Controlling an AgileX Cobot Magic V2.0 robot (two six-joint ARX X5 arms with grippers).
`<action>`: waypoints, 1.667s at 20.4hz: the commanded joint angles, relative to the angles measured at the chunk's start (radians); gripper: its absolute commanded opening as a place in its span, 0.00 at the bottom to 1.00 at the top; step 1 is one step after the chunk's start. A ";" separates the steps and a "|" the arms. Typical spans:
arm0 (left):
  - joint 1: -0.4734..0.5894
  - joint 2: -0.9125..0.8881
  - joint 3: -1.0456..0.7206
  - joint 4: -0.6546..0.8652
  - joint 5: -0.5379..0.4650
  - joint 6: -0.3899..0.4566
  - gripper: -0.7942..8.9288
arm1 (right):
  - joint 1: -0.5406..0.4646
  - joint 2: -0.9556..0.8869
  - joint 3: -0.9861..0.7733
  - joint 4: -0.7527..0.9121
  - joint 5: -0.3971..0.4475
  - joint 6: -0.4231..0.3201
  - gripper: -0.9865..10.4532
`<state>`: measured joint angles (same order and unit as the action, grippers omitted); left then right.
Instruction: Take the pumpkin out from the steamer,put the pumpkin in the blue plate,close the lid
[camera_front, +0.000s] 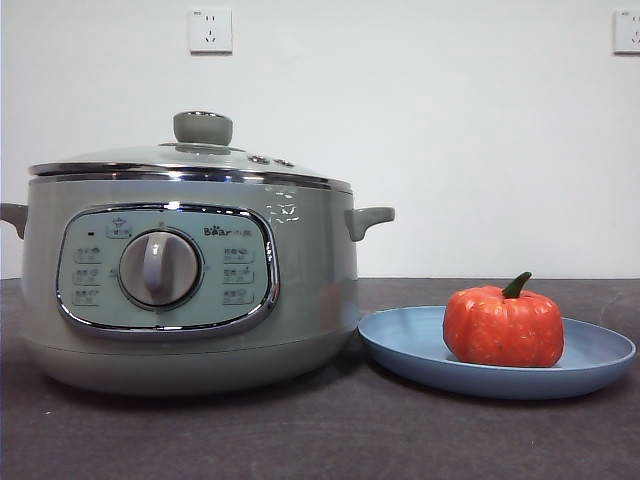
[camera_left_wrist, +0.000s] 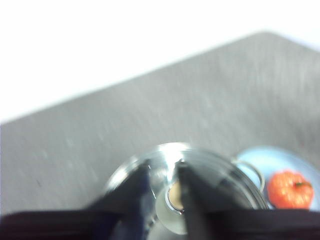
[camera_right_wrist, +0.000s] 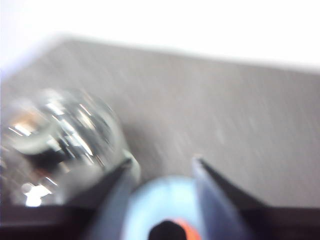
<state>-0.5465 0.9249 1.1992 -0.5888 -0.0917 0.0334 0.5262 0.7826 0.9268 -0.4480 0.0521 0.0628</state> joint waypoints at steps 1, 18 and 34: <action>-0.012 -0.097 -0.150 0.034 -0.080 0.011 0.07 | 0.041 -0.090 -0.129 0.124 0.004 -0.029 0.08; -0.017 -0.376 -0.446 0.000 -0.087 -0.116 0.08 | 0.083 -0.273 -0.336 0.150 0.254 0.020 0.09; 0.095 -0.547 -0.541 0.088 -0.052 -0.039 0.08 | 0.083 -0.272 -0.336 -0.009 0.269 0.019 0.09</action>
<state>-0.4839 0.4149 0.6983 -0.5388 -0.1467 -0.0345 0.6086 0.5110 0.5968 -0.4549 0.3176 0.0719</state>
